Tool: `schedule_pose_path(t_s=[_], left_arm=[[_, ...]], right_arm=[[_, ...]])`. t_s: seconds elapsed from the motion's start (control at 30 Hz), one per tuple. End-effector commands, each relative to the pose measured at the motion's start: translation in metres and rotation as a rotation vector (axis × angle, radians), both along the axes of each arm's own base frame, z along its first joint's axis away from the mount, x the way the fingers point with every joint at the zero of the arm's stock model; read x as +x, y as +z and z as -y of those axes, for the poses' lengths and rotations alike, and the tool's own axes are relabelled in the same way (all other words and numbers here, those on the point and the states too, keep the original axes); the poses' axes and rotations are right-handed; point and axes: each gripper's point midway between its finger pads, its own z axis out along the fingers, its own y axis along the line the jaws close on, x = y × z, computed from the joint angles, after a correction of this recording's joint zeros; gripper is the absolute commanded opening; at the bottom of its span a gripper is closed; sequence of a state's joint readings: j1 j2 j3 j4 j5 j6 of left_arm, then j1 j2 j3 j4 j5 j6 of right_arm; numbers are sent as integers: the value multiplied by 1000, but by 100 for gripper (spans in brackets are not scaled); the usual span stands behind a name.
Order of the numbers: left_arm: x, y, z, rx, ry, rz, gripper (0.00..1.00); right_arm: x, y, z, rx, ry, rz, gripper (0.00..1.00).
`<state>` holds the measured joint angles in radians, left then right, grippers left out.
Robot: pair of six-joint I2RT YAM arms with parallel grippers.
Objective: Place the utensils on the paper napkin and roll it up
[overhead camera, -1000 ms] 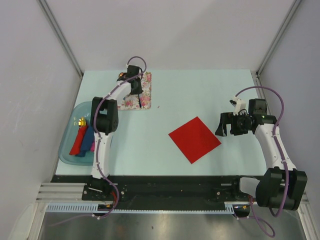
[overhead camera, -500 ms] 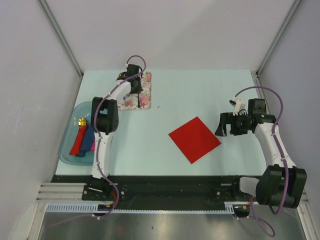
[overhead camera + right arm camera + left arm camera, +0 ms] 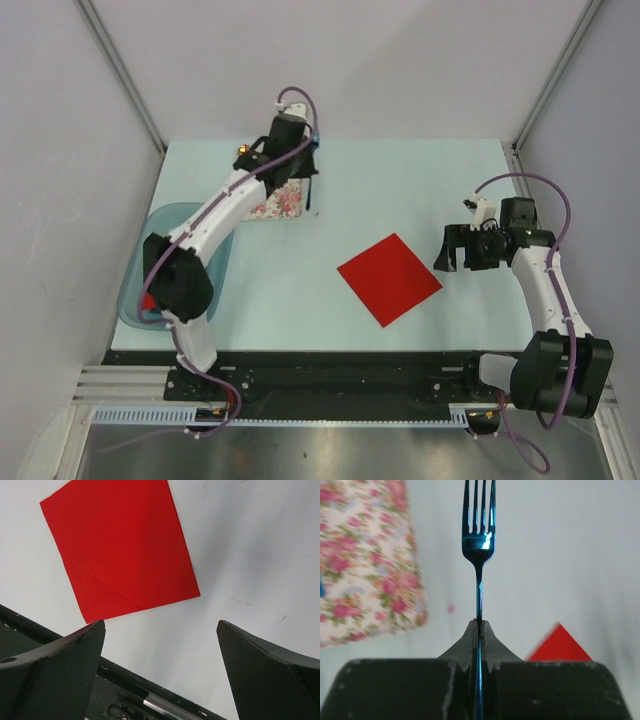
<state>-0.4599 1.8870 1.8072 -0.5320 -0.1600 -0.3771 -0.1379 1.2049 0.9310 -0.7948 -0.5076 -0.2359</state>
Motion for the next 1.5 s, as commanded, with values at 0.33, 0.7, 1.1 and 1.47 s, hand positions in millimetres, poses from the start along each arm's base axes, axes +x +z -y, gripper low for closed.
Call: schedule_pose_path(t_s=[0.33,0.7,1.1,1.47], left_arm=[[-150,-54,156,-89,-223,-199,0],[-152,-111,208,-141,-232,-297,0],[-145,-154,225,-126,-217,-296,0],[-141,-180,229,-100,-209,-313,0]], right_arm=[[8,14,12,-11,-58,54,100],[8,14,12,-11,-60,54,100],[9,12,12,-9,-58,44,100],[9,11,12,-6,-55,39,100]])
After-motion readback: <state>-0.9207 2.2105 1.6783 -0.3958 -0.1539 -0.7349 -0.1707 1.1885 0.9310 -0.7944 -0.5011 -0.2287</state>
